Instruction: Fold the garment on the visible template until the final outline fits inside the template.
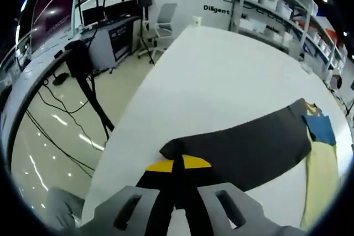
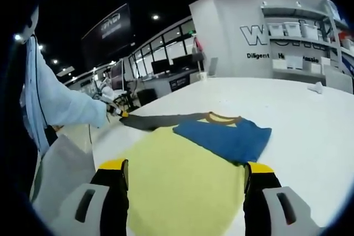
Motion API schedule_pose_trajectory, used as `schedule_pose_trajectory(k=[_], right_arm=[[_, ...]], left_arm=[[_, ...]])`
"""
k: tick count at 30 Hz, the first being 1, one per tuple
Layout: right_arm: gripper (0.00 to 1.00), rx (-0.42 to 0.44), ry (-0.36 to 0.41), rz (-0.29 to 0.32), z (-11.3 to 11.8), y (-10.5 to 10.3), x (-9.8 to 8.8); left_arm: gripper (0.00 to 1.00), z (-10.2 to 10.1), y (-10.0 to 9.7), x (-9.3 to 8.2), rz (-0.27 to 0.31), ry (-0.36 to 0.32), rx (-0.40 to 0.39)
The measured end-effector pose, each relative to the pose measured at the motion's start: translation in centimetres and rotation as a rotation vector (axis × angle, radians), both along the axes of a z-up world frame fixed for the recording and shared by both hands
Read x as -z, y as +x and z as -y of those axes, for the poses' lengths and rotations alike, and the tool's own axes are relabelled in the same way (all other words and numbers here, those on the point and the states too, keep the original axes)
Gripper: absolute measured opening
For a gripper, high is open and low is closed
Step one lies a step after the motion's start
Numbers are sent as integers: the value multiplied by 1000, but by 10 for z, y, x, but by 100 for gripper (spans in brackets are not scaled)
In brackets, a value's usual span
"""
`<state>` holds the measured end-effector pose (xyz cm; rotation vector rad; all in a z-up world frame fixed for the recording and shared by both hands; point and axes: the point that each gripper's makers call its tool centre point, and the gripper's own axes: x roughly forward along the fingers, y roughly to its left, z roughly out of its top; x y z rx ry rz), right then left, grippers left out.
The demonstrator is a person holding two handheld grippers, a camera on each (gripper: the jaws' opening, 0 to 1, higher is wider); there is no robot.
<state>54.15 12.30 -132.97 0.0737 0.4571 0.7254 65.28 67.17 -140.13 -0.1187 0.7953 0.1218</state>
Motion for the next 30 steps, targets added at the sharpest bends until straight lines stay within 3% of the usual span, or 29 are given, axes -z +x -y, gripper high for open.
schedule_pose_trajectory(k=[10,15,22,30], right_arm=[[83,-10,12,15,-2,-2,-5],[82,-10,18,19,-2,-5,-6],[82,-11,25,33,-1,-7,-11],[81,-18,30,42,-2,-12,-12]], left_arm=[[1,18,5,-45,81,-63,42],[1,16,21,-61,124,-114,71],[1,39,38,-112,239,-203,146],[1,91,49,-179,347,-240,287]])
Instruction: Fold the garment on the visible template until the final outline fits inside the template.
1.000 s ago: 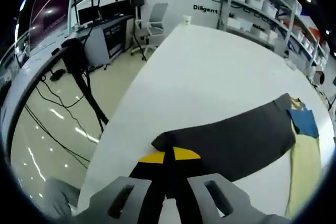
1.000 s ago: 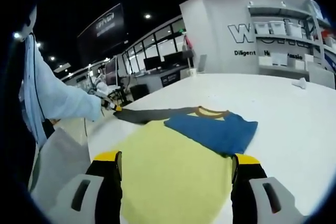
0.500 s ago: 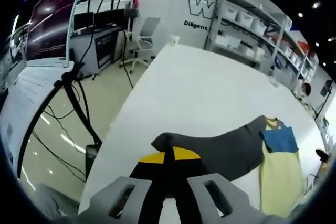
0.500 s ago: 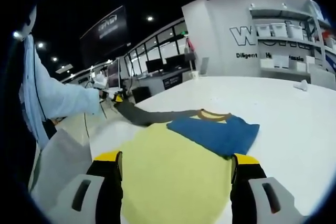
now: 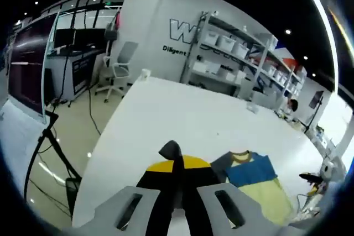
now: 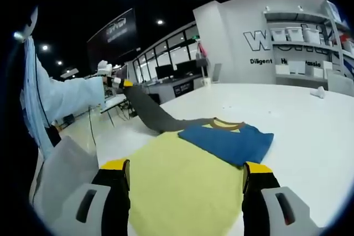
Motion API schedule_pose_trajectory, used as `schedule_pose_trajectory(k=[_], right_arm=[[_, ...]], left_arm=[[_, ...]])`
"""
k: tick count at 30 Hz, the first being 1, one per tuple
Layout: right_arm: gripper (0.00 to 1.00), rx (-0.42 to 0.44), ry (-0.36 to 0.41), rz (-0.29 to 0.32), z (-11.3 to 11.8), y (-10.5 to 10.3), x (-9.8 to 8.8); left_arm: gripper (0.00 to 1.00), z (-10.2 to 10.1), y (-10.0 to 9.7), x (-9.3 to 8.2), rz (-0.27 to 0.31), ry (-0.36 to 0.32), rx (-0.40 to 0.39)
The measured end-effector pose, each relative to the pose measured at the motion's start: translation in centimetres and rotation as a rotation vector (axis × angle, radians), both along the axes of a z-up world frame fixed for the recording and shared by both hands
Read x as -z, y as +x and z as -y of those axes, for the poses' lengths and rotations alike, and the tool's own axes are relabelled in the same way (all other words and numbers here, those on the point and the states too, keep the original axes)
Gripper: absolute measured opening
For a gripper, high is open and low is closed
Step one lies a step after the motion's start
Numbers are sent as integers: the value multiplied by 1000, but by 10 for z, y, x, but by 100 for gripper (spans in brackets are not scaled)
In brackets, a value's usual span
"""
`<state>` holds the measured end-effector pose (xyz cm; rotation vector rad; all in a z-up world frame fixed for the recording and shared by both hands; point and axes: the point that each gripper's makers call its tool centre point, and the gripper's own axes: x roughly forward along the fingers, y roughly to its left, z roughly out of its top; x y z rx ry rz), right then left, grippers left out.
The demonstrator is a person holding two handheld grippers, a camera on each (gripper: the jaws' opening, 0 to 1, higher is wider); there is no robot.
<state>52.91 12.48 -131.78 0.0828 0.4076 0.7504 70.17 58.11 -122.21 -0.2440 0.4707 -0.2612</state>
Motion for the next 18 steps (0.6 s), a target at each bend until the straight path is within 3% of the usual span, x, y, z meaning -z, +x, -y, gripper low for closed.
schedule_pose_trajectory(k=[8,18], right_arm=[[82,-3,5,-1,2,-6,0],[82,3,-2,3,12,-13,1]], left_arm=[[1,50,5,-43,72,-2,81],[1,115,7,-71,110,16,207]])
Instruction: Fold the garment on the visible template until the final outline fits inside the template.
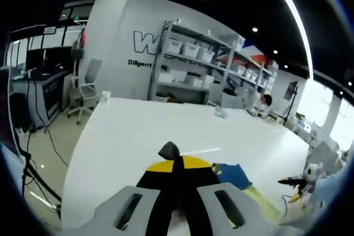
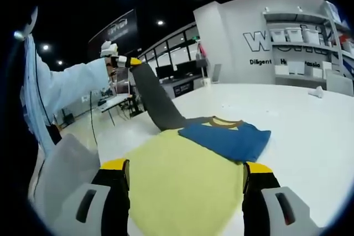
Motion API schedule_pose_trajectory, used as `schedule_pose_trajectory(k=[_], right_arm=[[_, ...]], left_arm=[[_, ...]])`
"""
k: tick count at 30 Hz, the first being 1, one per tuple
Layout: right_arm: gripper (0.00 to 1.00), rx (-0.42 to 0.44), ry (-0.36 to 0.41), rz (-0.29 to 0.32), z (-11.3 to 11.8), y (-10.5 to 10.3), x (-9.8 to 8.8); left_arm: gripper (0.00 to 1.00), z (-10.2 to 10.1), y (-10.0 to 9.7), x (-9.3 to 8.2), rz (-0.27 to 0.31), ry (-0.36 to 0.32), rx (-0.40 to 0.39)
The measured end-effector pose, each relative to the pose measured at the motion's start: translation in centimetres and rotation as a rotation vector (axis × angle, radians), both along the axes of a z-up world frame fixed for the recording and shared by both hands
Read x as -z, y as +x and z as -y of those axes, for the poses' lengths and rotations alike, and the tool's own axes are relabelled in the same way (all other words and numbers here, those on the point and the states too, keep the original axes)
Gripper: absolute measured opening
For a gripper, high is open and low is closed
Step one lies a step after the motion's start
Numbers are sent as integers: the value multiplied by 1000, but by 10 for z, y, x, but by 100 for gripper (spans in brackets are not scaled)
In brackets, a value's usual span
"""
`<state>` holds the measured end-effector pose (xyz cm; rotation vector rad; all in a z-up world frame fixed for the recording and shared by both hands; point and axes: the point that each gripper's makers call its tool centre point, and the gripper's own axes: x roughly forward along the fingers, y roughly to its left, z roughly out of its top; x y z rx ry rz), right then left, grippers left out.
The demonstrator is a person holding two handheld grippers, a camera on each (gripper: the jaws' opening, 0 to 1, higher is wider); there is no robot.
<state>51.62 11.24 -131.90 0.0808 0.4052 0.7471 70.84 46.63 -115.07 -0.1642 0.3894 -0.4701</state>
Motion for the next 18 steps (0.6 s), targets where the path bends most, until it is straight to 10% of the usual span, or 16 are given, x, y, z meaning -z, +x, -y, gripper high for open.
schedule_pose_trajectory(k=[11,18], right_arm=[[82,18,6,2,7,-4,1],[82,28,11,4,10,-7,1]], left_arm=[[1,81,7,-11,14,18,125],[1,138,9,11,-11,81,206]])
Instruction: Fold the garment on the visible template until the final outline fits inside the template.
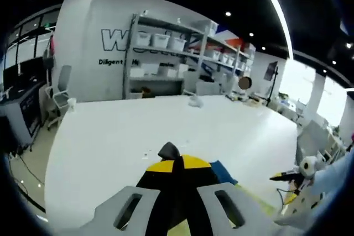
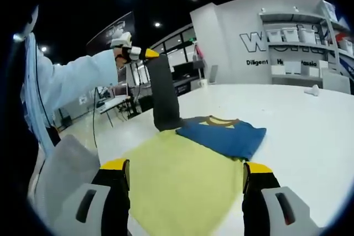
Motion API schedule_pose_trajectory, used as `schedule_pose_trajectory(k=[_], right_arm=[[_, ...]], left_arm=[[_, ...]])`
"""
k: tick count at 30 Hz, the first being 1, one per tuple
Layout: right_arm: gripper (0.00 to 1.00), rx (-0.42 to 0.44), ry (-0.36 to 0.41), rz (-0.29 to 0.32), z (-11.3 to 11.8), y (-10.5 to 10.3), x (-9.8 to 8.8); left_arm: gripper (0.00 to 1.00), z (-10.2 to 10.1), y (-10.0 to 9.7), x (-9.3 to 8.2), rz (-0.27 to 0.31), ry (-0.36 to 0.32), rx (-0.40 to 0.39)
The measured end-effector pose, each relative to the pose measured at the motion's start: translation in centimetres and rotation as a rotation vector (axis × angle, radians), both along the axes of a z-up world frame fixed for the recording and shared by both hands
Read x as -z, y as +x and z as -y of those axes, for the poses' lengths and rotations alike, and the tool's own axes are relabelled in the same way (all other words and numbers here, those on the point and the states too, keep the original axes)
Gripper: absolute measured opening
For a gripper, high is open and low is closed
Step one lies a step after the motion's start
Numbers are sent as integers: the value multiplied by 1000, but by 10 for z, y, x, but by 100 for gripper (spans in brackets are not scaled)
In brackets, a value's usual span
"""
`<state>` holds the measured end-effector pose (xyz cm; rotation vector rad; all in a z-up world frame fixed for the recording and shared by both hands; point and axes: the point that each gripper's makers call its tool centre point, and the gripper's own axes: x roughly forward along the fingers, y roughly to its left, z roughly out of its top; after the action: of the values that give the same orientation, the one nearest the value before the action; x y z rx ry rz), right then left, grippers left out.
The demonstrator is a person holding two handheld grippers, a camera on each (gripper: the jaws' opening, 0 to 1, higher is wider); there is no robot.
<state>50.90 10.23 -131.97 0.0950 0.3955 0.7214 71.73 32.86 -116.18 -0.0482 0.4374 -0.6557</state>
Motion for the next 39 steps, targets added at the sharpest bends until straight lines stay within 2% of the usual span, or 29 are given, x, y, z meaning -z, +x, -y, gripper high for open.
schedule_pose_trajectory(k=[4,9,15,20,24,32,36,39], right_arm=[[82,7,2,1,3,-1,0],[81,23,5,-5,8,-3,2],[81,37,5,-4,12,-6,3],[81,53,10,-8,16,-8,4],[81,58,6,-10,18,-10,5],[81,85,8,-17,26,-16,8],[81,97,3,-22,30,-20,10],[81,105,1,-26,33,-22,11]], left_arm=[[1,29,-1,17,-31,16,45],[1,63,-5,29,-56,15,107],[1,101,-7,48,-76,45,173],[1,118,-7,74,-98,83,194],[1,125,-6,100,-110,147,200],[2,152,-5,144,-164,163,199],[2,163,-3,164,-202,134,168],[2,174,-6,185,-231,136,160]])
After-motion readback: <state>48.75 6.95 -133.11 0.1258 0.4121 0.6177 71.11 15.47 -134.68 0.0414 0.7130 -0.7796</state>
